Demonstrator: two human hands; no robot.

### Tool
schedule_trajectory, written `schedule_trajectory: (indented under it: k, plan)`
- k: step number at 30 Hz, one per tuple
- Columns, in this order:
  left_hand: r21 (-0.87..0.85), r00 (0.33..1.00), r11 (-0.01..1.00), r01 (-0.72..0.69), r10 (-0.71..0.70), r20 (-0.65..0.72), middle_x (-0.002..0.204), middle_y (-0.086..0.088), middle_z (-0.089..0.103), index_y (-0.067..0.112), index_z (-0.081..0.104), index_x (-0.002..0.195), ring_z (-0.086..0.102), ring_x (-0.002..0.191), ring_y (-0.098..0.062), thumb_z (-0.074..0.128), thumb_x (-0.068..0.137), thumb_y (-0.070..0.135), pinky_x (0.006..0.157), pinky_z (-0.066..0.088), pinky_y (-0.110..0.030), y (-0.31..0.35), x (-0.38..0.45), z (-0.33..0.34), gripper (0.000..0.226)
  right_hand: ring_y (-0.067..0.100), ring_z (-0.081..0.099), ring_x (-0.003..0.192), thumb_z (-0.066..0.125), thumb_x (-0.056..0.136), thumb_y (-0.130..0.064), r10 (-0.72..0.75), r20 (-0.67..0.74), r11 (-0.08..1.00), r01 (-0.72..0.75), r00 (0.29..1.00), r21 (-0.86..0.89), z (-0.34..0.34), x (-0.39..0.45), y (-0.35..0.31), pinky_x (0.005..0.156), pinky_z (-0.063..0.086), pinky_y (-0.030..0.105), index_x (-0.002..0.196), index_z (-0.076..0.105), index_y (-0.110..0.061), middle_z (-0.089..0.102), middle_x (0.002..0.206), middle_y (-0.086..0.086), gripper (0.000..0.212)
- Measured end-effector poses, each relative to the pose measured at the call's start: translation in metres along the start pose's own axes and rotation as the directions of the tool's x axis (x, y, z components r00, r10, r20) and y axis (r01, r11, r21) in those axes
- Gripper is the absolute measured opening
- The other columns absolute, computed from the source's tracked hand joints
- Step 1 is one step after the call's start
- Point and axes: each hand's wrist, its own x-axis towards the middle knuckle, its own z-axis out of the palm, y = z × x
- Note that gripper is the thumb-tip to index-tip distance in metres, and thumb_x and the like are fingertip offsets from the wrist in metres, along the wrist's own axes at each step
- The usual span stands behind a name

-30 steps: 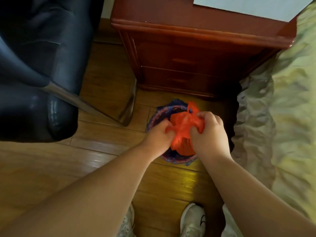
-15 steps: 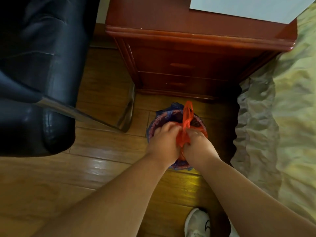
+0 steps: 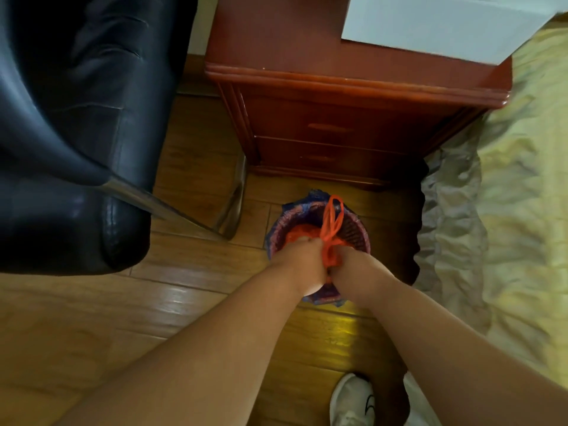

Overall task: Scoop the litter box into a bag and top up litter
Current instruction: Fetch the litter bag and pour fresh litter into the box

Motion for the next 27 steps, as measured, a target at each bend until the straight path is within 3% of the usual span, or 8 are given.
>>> schedule_trajectory:
  k: [3,6,9,13,17,20,24,27]
  plan:
    - [-0.018,1.000,1.000,-0.003,0.003,-0.023,0.116,-0.004,0.063,0.032,0.062,0.116,0.061,0.111,-0.031,0.049,0.078,0.051,0.093,0.054,-0.048,0.015,-0.031,-0.030,0.044,0.022,0.064,0.092,0.051,0.099,-0.030,-0.053,-0.159,0.997,0.043,0.986,-0.068,-0.028,-0.036,-0.014,0.080,0.054,0.032,0.121,0.060,-0.019,0.065,0.110,0.002,0.026]
    - [0.003,1.000,1.000,-0.002,0.003,-0.019,0.119,0.000,0.063,0.033,0.064,0.110,0.061,0.107,-0.028,0.050,0.084,0.046,0.091,0.053,-0.051,0.039,-0.078,-0.074,0.032,0.025,0.064,0.085,0.050,0.094,-0.044,-0.027,-0.216,0.993,0.001,0.976,-0.118,-0.057,-0.079,-0.022,0.080,0.056,0.038,0.119,0.060,-0.025,0.061,0.099,-0.001,0.033]
    - [0.054,0.993,0.998,-0.019,0.025,-0.117,0.139,0.001,0.052,0.031,0.055,0.137,0.053,0.125,-0.027,0.052,0.094,0.046,0.103,0.047,-0.050,0.070,-0.142,-0.130,0.046,0.030,0.063,0.098,0.048,0.087,-0.054,-0.055,-0.287,0.990,0.015,0.956,-0.138,-0.094,-0.143,-0.046,0.088,0.056,0.045,0.114,0.060,-0.030,0.065,0.109,0.001,0.038]
    - [0.154,0.961,0.986,-0.062,0.101,-0.258,0.143,0.004,0.052,0.035,0.051,0.140,0.051,0.130,-0.024,0.049,0.098,0.052,0.105,0.045,-0.050,0.123,-0.242,-0.206,0.045,0.031,0.059,0.119,0.049,0.089,-0.062,-0.079,-0.373,0.981,0.006,0.924,-0.194,-0.156,-0.248,-0.086,0.098,0.052,0.047,0.134,0.054,-0.028,0.062,0.129,0.003,0.056]
    - [0.138,0.912,0.983,-0.120,0.164,-0.375,0.155,0.005,0.042,0.036,0.037,0.152,0.046,0.138,-0.023,0.051,0.099,0.052,0.109,0.042,-0.052,0.168,-0.351,-0.276,0.057,0.029,0.057,0.123,0.044,0.082,-0.074,-0.184,-0.493,0.972,0.084,0.850,-0.218,-0.217,-0.367,-0.129,0.101,0.050,0.050,0.142,0.050,-0.032,0.061,0.136,0.000,0.074]
    - [0.142,0.869,0.980,-0.138,0.189,-0.458,0.150,0.005,0.047,0.036,0.041,0.148,0.050,0.132,-0.021,0.051,0.099,0.054,0.106,0.046,-0.052,0.198,-0.432,-0.320,0.053,0.028,0.059,0.119,0.044,0.086,-0.073,-0.239,-0.553,0.965,0.133,0.798,-0.226,-0.254,-0.458,-0.155,0.100,0.051,0.050,0.138,0.054,-0.032,0.063,0.131,-0.001,0.067]
    - [0.197,0.822,0.968,-0.155,0.237,-0.519,0.133,0.006,0.054,0.036,0.055,0.130,0.055,0.115,-0.018,0.050,0.099,0.055,0.099,0.050,-0.049,0.233,-0.535,-0.379,0.037,0.026,0.053,0.130,0.046,0.093,-0.067,-0.289,-0.670,0.956,0.171,0.683,-0.238,-0.286,-0.576,-0.181,0.104,0.048,0.048,0.146,0.048,-0.033,0.055,0.146,-0.004,0.063]
    - [0.252,0.763,0.952,-0.172,0.290,-0.578,0.141,0.005,0.051,0.036,0.054,0.135,0.054,0.122,-0.020,0.049,0.099,0.055,0.103,0.048,-0.049,0.250,-0.605,-0.417,0.041,0.025,0.053,0.129,0.044,0.094,-0.067,-0.303,-0.723,0.953,0.185,0.621,-0.241,-0.298,-0.651,-0.192,0.103,0.048,0.048,0.140,0.053,-0.033,0.056,0.143,-0.007,0.058]
